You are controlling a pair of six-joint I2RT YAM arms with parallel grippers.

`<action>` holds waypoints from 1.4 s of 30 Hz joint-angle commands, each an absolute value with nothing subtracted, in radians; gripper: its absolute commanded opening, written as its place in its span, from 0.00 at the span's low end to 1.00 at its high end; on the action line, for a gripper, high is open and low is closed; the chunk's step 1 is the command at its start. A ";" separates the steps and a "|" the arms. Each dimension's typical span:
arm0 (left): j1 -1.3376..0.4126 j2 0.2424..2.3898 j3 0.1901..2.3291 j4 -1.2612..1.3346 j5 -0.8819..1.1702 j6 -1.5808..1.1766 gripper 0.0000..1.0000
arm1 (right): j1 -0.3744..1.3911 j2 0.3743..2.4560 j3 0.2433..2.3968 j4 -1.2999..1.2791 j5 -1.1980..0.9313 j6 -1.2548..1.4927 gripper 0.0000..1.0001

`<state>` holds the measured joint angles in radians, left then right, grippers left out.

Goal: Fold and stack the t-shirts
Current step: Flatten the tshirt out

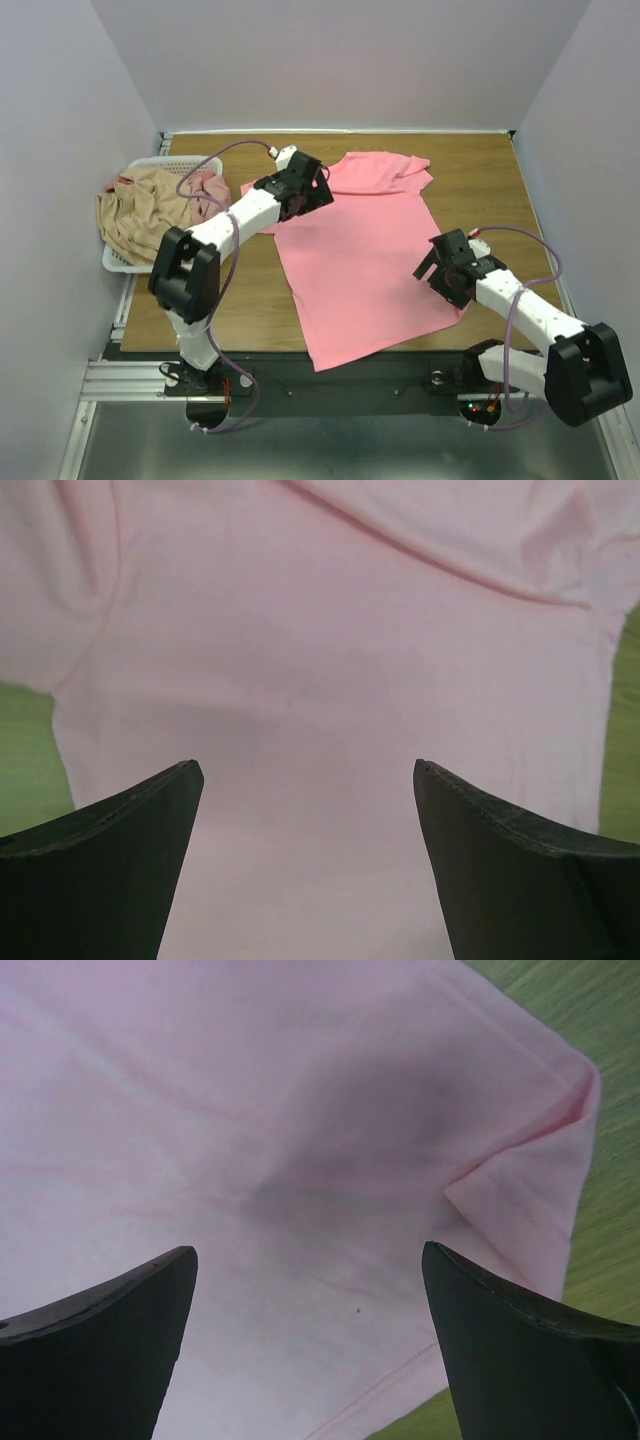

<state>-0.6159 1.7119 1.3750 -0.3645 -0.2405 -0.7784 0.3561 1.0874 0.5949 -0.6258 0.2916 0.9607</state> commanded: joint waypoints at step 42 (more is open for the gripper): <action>-0.887 1.537 0.857 -0.337 -0.032 -1.186 0.95 | 0.140 2.122 1.499 -0.373 0.268 0.327 1.00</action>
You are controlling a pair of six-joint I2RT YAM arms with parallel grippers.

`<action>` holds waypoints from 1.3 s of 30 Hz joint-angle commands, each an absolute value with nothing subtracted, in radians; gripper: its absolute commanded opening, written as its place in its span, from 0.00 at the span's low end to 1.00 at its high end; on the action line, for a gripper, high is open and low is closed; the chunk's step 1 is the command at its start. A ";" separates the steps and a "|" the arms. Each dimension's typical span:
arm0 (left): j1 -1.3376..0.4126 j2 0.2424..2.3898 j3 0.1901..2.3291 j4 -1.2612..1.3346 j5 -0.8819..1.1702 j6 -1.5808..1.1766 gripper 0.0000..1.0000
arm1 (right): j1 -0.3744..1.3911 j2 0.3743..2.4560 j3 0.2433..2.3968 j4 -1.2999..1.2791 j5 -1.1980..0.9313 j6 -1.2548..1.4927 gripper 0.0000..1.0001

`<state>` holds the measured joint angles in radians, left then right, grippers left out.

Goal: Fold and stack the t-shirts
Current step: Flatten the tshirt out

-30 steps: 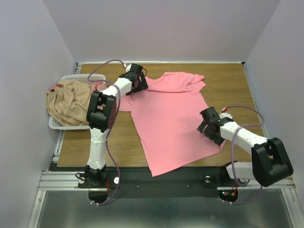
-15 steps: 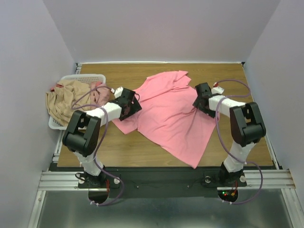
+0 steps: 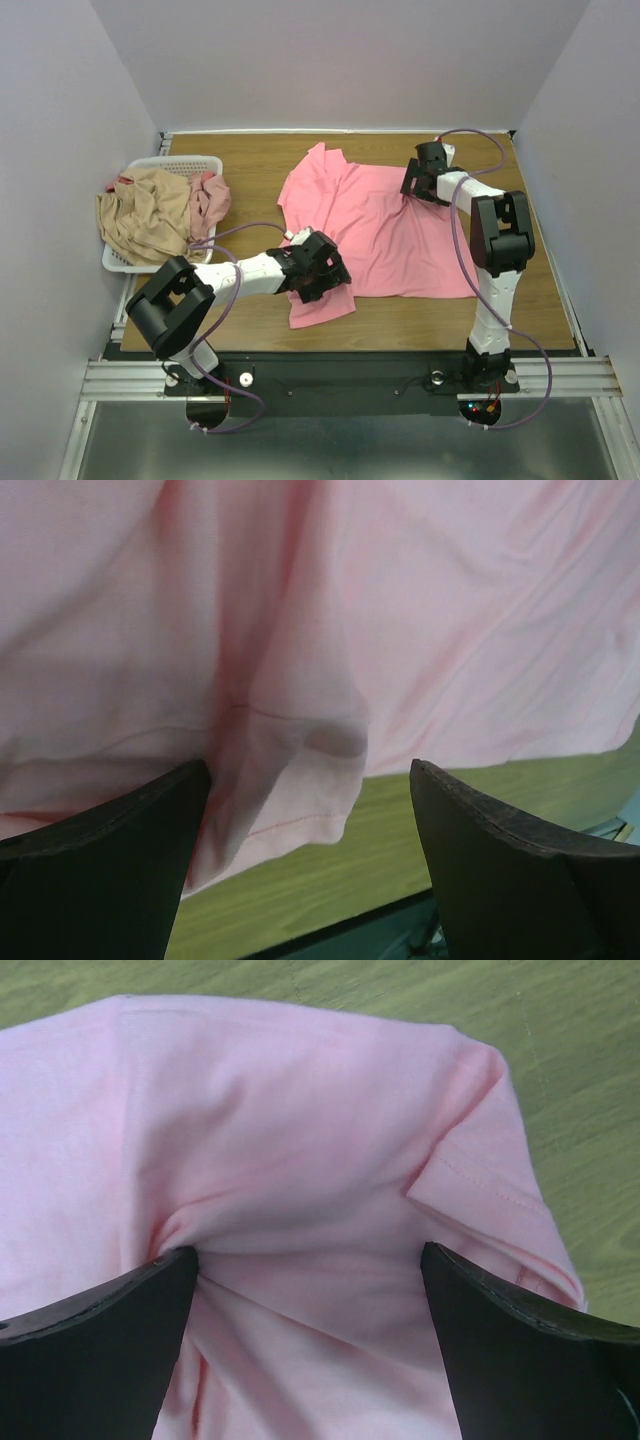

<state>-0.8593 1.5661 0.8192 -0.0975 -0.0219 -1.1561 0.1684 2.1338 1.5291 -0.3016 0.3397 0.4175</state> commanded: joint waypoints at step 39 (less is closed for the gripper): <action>-0.345 2.281 1.835 -0.423 -0.249 -0.594 0.97 | 0.005 2.143 1.653 -0.373 0.423 0.071 1.00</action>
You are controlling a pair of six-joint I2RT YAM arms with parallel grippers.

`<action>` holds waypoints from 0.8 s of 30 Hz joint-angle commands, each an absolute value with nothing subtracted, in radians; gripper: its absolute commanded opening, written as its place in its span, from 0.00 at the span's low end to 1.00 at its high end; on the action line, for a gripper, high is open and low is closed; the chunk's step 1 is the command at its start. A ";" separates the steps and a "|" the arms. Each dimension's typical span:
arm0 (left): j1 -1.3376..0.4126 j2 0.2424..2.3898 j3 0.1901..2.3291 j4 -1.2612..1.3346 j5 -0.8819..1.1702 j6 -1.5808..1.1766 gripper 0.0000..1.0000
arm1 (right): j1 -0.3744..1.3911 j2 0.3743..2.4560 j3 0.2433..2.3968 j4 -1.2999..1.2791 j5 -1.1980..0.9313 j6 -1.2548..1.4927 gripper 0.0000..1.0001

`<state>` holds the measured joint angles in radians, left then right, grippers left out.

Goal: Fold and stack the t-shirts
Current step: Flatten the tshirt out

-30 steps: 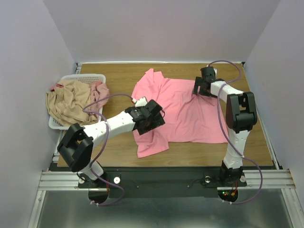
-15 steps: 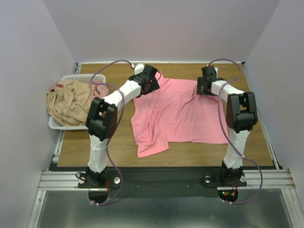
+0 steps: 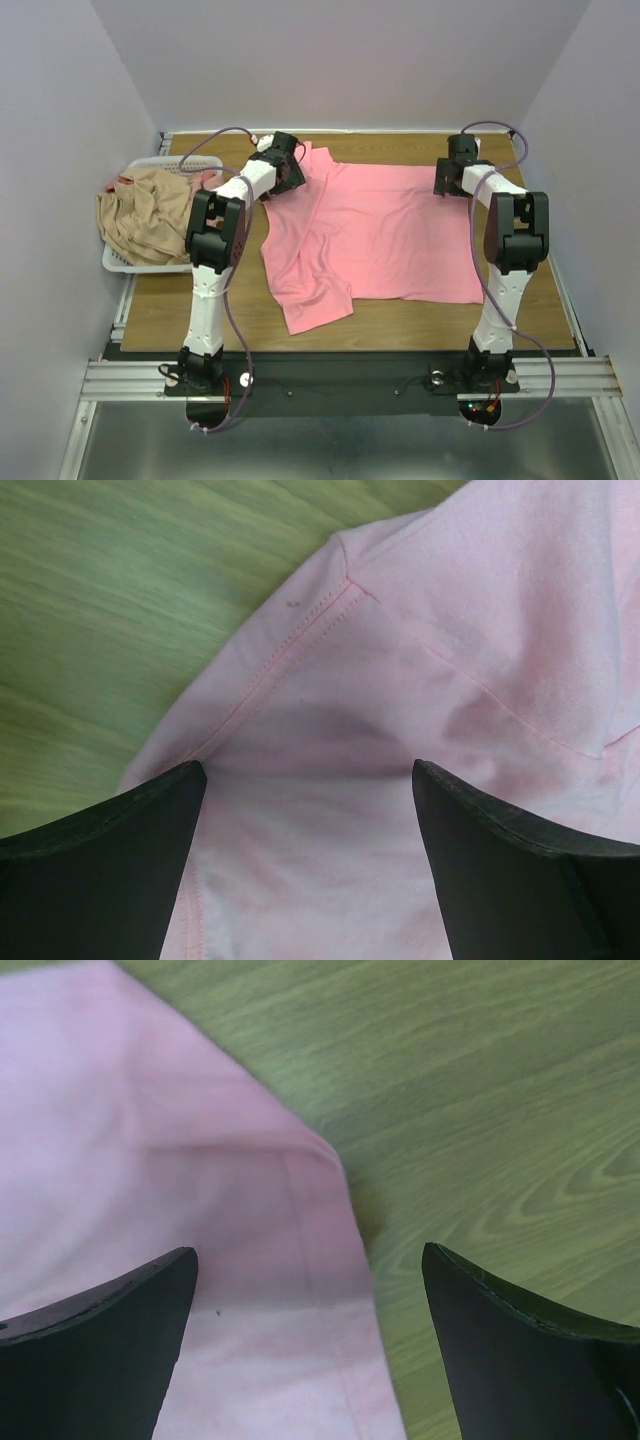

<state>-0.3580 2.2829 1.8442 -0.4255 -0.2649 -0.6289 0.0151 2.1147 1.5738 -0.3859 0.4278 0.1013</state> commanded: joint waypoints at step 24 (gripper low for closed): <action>-0.313 2.315 1.919 -0.408 -0.284 -0.486 0.97 | -0.097 2.275 1.925 -0.367 0.324 0.178 1.00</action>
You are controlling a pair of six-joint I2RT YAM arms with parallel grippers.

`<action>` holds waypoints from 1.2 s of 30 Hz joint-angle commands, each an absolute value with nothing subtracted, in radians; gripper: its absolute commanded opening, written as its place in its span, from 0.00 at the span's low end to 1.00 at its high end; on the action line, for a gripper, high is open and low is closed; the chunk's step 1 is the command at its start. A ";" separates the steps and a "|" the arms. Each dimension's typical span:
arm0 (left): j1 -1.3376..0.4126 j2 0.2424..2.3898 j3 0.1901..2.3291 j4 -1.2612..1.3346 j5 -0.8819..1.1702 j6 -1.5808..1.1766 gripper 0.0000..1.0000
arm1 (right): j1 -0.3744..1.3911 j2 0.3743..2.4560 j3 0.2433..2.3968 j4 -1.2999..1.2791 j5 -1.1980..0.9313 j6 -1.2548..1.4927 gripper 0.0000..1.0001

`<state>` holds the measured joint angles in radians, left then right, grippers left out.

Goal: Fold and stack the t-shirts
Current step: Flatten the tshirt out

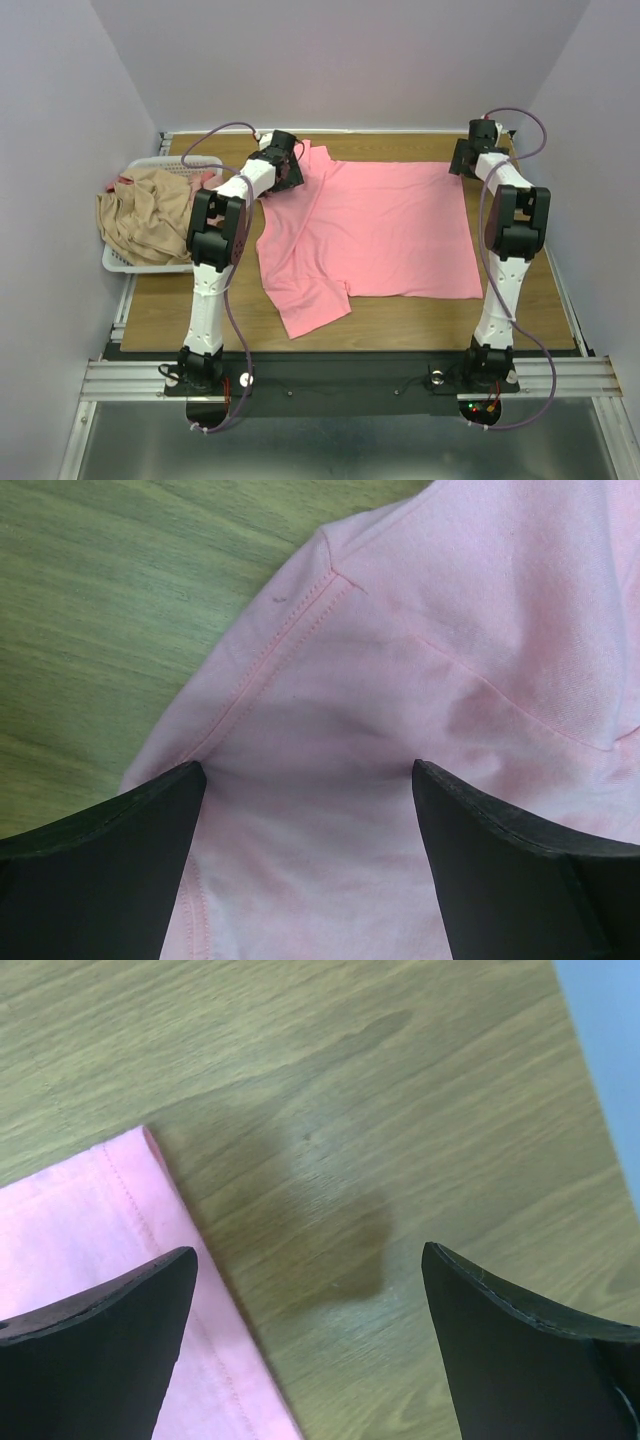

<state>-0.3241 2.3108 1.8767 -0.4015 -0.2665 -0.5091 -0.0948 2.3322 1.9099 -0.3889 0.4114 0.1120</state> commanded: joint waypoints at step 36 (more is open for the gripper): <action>-0.292 2.316 1.911 -0.382 -0.178 -0.449 0.97 | -0.002 2.198 1.667 -0.367 0.064 0.213 1.00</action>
<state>-0.3164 2.3089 1.8790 -0.3908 -0.1986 -0.4736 0.0063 2.1620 1.6463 -0.3790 -0.0010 0.2501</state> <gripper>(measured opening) 0.970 0.998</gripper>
